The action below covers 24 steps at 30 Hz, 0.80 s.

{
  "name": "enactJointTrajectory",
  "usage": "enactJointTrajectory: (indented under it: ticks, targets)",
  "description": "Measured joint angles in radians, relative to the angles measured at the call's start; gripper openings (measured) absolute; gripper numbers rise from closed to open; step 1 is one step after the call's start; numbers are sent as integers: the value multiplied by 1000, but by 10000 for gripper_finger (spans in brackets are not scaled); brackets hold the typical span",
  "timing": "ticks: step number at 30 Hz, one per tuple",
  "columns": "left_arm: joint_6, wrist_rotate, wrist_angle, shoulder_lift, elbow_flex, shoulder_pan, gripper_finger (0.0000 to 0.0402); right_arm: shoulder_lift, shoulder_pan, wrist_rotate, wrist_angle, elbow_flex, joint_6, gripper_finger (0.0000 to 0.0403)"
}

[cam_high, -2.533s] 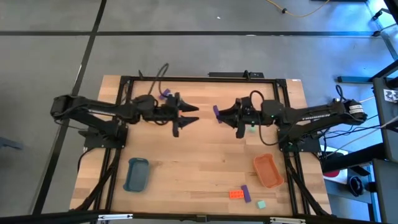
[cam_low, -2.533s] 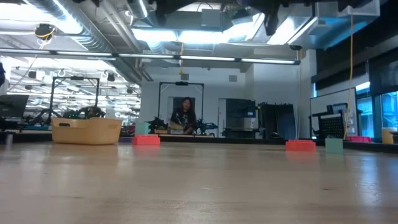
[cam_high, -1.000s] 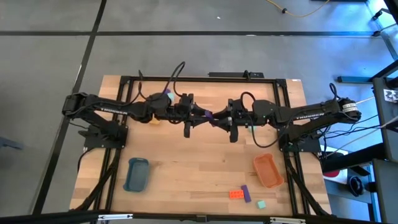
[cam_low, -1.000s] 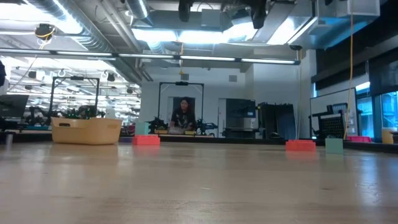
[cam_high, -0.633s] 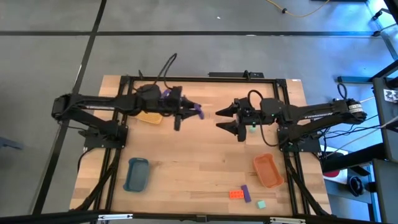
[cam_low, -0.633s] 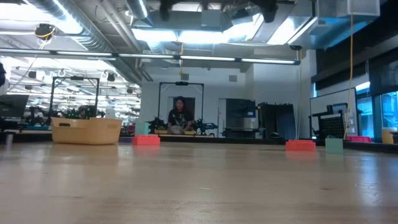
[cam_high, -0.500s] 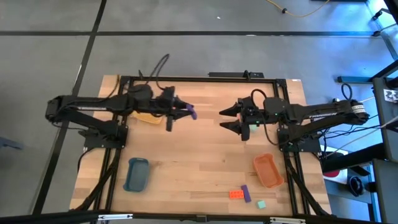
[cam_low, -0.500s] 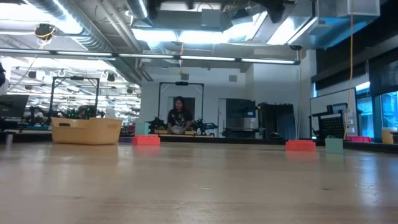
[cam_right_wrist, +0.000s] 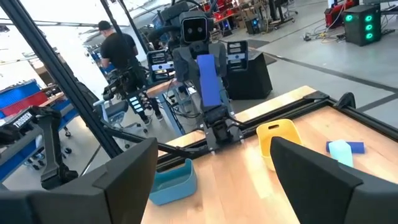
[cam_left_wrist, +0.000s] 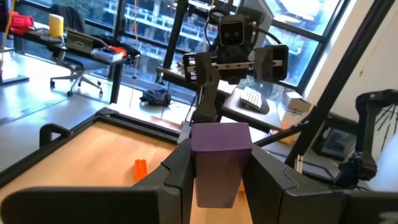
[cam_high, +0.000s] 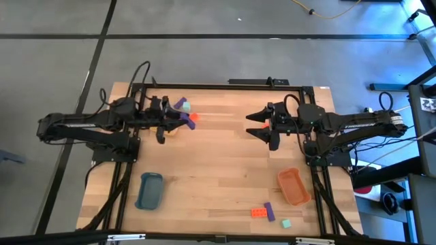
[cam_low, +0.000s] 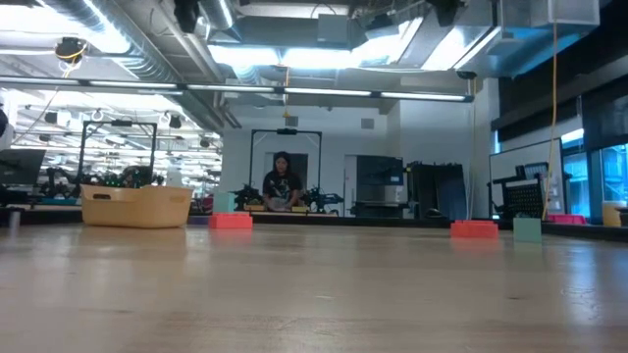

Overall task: Sort & place blocks by color
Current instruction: Put the top right violet wooden block into the yellow bin

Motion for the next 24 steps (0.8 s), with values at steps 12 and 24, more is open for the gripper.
enactJointTrajectory:
  ticks: [12,24]
  targets:
    - [-20,-147,-500,36,210,87,95,1,0,15,-1,0,0,315]
    - [23,-79,-1147,292,304,530,95,2,0,43,-32,0,6,315]
